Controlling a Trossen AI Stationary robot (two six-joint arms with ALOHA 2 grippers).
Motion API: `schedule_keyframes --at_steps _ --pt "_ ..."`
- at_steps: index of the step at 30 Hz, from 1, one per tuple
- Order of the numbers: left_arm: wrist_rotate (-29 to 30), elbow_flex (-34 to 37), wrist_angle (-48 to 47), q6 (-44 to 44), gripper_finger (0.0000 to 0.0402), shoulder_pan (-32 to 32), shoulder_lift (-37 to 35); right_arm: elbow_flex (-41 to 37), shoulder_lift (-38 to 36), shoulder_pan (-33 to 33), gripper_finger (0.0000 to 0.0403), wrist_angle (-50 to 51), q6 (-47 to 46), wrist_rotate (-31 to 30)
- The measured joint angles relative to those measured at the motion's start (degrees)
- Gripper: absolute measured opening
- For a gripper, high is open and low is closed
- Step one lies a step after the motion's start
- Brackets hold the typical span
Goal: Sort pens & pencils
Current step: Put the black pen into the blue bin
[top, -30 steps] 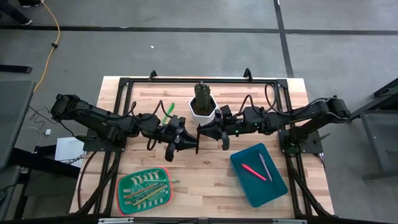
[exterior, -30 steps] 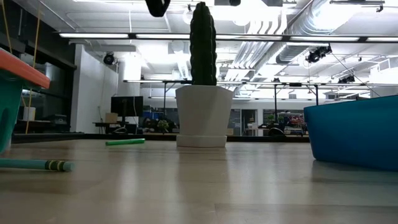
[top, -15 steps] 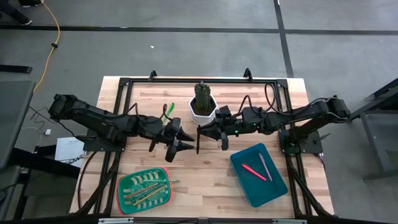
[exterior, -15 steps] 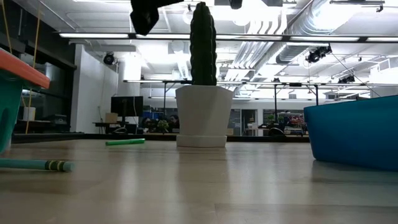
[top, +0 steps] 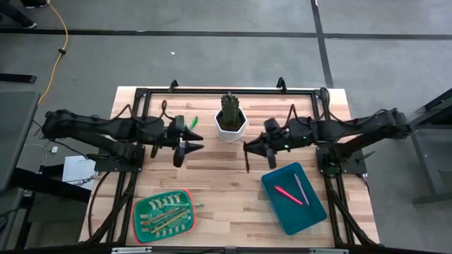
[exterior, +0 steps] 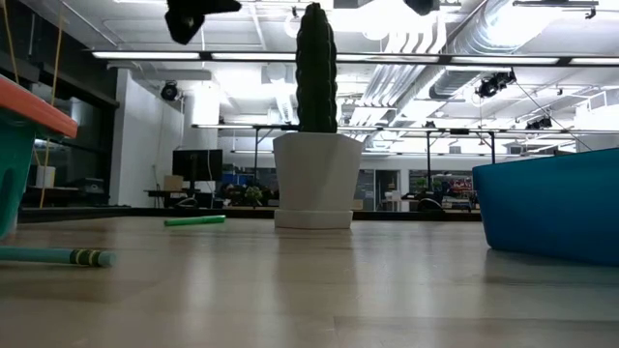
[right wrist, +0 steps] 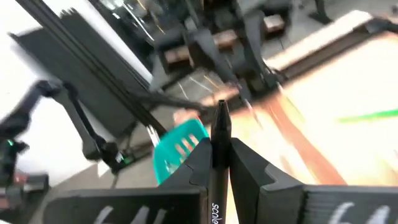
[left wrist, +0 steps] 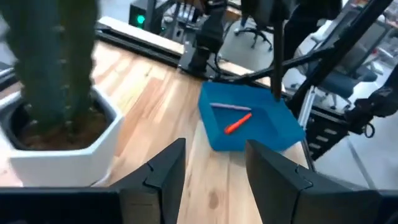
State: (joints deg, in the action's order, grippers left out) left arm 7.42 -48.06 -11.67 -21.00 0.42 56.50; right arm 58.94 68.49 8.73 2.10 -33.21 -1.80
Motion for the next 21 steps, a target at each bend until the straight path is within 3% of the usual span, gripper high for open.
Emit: schedule_keyframes --at_steps 10,21 --pt "2.73 -0.07 -8.64 0.19 0.0152 1.08 -2.94 -0.31 -7.17 7.77 0.0019 22.45 -10.18 -8.82" --pt "3.58 0.01 -9.96 1.58 0.0152 1.08 -2.99 -9.57 -14.56 18.42 0.0019 26.5 -27.36 -17.55"
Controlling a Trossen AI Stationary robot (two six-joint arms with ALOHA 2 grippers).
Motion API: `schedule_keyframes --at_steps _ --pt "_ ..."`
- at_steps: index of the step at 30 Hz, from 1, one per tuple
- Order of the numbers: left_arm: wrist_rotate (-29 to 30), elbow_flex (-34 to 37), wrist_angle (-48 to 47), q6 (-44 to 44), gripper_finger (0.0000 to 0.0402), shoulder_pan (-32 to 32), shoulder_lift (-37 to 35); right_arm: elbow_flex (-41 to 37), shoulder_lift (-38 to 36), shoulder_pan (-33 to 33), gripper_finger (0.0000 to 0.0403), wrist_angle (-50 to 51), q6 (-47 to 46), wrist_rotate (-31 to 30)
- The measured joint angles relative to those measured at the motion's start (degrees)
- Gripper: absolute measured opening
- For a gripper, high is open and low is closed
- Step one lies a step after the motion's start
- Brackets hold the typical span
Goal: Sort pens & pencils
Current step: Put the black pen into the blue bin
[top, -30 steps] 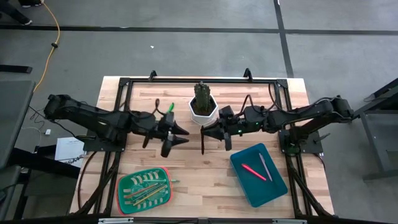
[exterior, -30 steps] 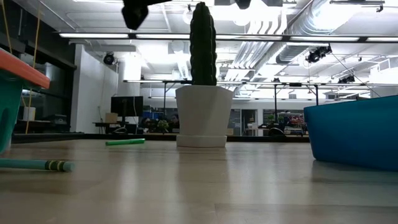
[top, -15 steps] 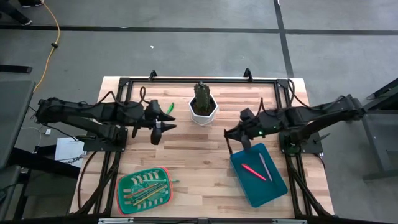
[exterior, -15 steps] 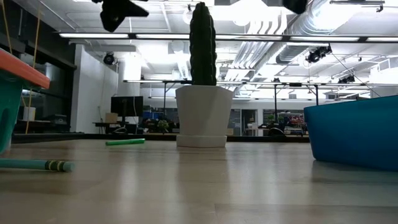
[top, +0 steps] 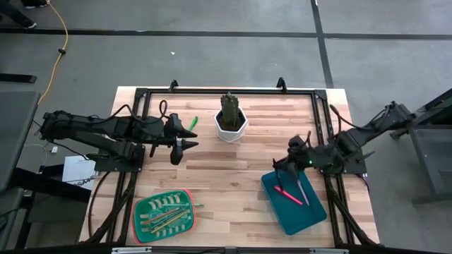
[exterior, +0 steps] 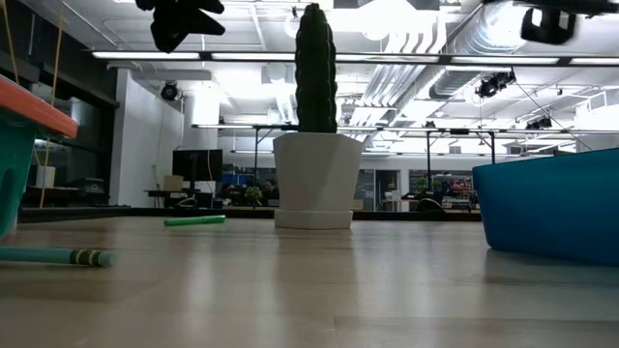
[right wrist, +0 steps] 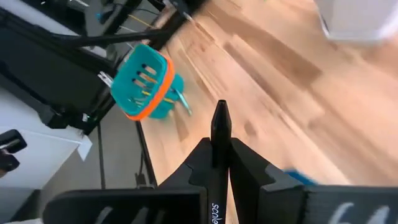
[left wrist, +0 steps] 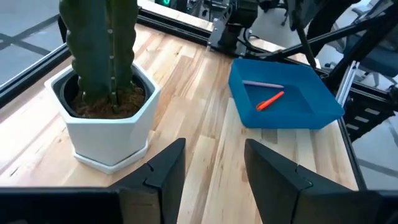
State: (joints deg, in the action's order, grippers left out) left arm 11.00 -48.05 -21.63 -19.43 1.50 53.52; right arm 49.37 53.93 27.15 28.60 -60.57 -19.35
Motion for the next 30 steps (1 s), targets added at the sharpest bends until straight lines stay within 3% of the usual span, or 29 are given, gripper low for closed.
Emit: schedule_keyframes --at_steps 10,18,30 --pt "0.22 0.0 -1.57 0.14 0.0152 0.0 0.0 -10.81 -1.71 11.97 0.0019 -2.36 -23.39 -1.98" --pt "1.26 0.0 -2.49 0.12 0.0152 0.0 0.01 -11.45 -1.71 16.51 0.0019 7.23 -35.98 -2.53" --pt "2.48 0.0 -2.56 -0.32 0.0152 0.0 0.02 -11.45 6.13 17.63 0.0019 10.38 -44.18 5.24"
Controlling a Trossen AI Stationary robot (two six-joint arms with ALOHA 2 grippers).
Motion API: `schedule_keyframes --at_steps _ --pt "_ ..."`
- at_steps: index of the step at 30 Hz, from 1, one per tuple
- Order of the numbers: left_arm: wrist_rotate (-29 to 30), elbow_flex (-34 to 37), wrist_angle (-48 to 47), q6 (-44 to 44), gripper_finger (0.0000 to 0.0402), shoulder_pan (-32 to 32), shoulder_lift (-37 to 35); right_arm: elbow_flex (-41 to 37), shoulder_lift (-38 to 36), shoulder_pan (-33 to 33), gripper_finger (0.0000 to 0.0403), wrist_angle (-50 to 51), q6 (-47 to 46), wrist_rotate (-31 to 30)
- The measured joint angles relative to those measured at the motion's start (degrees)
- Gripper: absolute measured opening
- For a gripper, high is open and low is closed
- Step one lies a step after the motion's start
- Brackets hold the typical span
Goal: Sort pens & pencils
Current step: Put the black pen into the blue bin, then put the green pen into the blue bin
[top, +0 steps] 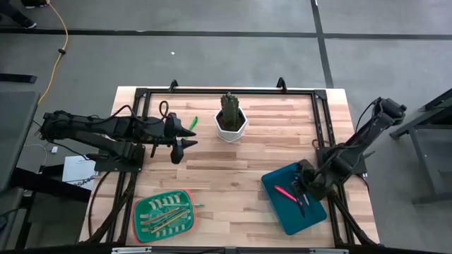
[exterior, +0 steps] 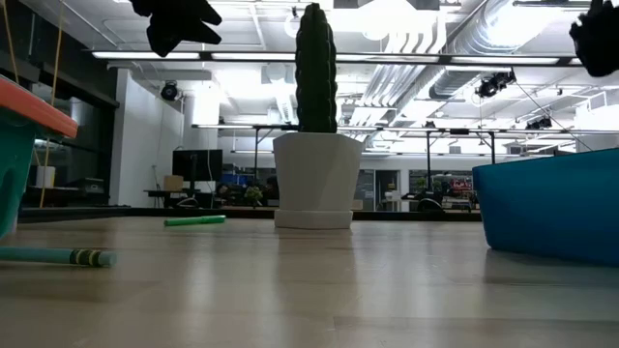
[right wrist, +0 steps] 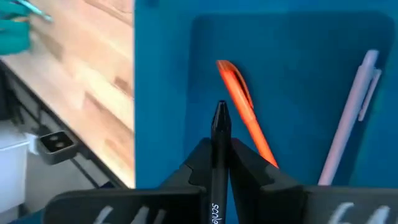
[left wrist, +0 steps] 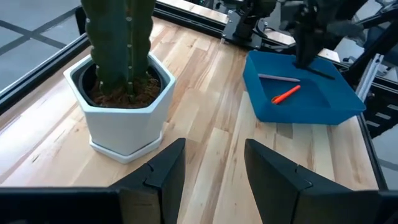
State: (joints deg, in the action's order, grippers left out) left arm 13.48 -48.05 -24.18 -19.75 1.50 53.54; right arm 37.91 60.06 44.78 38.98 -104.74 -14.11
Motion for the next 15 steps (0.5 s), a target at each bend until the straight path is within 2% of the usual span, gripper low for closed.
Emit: schedule_keyframes --at_steps 6,11,15 --pt "2.19 0.0 -1.01 -1.58 0.0152 0.0 0.0 0.0 6.13 -0.14 0.0031 -1.95 -1.74 1.03" --pt "4.45 0.0 -6.81 -4.01 0.0152 0.04 0.89 0.0 8.15 -0.14 0.0075 -2.86 -1.92 0.47" --pt "6.41 0.0 -9.98 -5.02 0.0152 0.07 2.89 0.0 8.17 -0.16 0.0112 -2.86 -1.76 -2.25"
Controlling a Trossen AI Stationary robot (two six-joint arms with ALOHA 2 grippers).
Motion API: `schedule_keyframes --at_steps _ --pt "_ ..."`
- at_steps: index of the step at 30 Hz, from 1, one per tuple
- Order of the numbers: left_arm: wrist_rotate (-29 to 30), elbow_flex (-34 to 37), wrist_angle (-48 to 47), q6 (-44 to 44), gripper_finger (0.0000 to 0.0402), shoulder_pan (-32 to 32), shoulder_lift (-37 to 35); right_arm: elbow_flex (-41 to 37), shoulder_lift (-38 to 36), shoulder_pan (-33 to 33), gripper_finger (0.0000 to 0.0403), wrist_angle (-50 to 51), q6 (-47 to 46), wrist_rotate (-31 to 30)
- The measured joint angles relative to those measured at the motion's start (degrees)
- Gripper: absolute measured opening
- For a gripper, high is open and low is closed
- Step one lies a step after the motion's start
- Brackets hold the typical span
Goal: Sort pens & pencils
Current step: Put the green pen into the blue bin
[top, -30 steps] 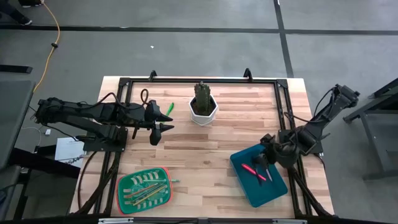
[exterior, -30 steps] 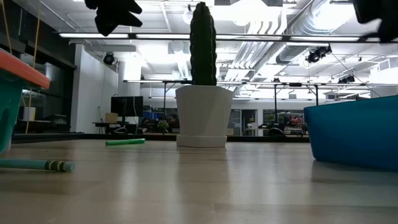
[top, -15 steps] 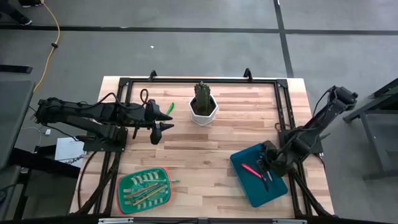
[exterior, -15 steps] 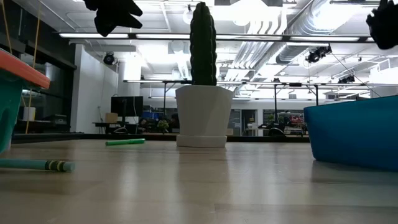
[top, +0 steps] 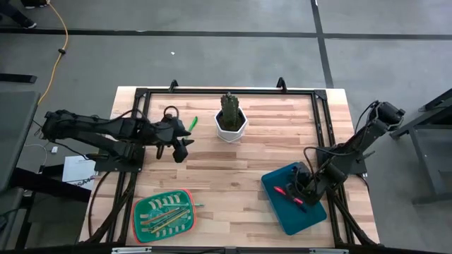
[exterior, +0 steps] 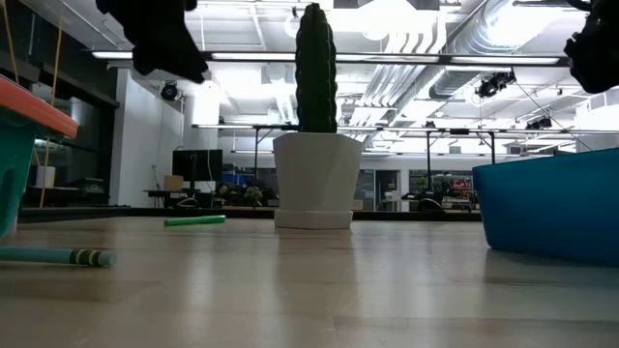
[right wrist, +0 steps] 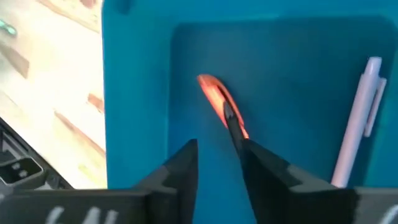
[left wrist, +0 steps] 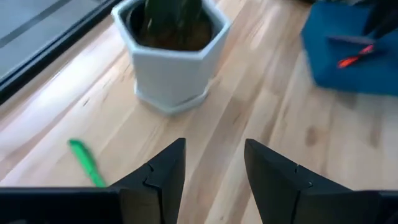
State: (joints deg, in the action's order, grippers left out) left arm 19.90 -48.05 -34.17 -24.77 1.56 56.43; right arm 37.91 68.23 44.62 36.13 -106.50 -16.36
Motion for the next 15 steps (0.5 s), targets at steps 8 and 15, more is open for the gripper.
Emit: schedule_keyframes --at_steps 8,15 --pt "-3.42 -0.01 -2.62 1.21 0.0152 8.65 5.81 -0.02 -1.32 -0.24 0.0148 -3.57 4.92 -9.96" --pt "-9.81 0.0 -6.74 5.43 0.0152 18.96 11.85 -0.02 -10.54 -3.87 0.0149 -10.02 18.75 -22.78"
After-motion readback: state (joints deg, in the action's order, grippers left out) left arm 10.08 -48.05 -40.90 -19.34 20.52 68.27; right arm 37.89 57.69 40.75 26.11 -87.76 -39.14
